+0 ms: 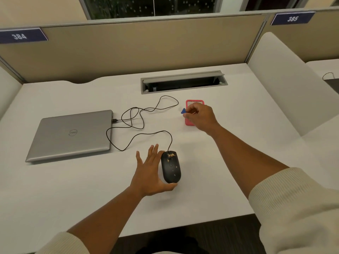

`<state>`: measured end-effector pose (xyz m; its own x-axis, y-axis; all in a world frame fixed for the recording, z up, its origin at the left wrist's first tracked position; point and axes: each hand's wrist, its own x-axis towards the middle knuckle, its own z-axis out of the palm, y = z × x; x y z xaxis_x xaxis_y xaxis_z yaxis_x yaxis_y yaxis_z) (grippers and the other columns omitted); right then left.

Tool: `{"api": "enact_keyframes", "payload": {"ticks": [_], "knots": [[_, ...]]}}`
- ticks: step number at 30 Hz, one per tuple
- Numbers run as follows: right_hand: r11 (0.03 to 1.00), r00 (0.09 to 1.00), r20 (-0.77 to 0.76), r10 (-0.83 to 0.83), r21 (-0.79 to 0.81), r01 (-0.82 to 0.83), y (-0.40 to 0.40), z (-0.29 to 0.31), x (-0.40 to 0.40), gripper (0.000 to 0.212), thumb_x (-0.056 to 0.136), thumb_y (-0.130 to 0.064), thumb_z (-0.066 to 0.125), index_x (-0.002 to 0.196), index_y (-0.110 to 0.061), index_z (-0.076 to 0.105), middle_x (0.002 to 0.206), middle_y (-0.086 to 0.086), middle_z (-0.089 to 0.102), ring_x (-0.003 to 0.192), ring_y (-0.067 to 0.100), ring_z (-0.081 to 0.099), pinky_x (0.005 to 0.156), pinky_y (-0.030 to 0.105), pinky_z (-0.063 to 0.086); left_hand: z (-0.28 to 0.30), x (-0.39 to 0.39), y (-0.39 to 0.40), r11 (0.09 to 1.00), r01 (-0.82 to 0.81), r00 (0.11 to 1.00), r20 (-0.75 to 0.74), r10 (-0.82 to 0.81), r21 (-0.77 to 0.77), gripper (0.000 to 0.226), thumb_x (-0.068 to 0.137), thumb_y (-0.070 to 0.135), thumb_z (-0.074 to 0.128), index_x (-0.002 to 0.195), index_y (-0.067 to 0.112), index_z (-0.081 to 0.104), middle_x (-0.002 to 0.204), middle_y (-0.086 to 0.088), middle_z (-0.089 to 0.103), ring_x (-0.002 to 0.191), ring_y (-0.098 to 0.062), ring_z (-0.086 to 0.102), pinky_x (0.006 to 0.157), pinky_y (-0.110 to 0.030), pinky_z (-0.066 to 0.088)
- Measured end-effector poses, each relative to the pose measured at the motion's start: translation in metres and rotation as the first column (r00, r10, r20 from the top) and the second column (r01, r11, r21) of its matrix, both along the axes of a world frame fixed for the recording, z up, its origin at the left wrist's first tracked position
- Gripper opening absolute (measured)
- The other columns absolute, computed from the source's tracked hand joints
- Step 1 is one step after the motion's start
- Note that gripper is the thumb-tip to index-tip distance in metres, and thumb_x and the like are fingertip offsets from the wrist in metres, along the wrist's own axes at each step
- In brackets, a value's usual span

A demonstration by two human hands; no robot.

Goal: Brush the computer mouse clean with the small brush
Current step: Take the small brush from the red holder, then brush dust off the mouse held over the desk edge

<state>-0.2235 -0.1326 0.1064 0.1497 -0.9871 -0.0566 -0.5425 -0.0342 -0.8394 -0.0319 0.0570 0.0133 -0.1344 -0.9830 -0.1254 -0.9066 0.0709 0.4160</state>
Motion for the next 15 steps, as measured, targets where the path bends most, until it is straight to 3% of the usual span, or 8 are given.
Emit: {"api": "enact_keyframes", "payload": {"ticks": [7,11,15], "knots": [[0.998,1.000,-0.016,-0.008,0.056,0.009,0.052,0.001,0.014,0.019,0.088,-0.003,0.070,0.106,-0.008,0.073,0.098,0.001,0.065,0.079,0.012,0.061,0.066,0.015,0.050,0.002,0.017,0.031,0.998,0.058,0.998,0.003,-0.058,-0.025,0.126,0.057,0.101,0.050,0.155,0.029,0.016,0.170,0.001,-0.001,0.151,-0.009,-0.020,0.117,-0.056,-0.022],[0.990,0.999,0.019,-0.048,0.131,0.045,0.088,0.006,0.018,0.023,0.087,-0.001,0.068,0.107,-0.009,0.075,0.098,0.008,0.068,0.070,0.012,0.063,0.075,0.032,0.058,0.001,0.025,0.052,0.996,0.078,0.997,-0.002,-0.078,-0.050,0.126,0.057,0.100,0.051,0.156,0.029,0.018,0.170,0.001,0.000,0.152,-0.011,-0.017,0.117,-0.056,-0.021],[0.986,0.990,0.071,-0.119,0.126,0.109,0.119,0.007,0.018,0.019,0.083,-0.004,0.074,0.101,-0.010,0.073,0.098,0.013,0.073,0.084,0.026,0.070,0.083,0.038,0.059,0.000,0.030,0.074,0.996,0.076,0.997,0.013,-0.075,-0.040,0.126,0.057,0.101,0.048,0.156,0.031,0.016,0.170,0.002,-0.001,0.154,-0.016,-0.013,0.118,-0.058,-0.020]]}}
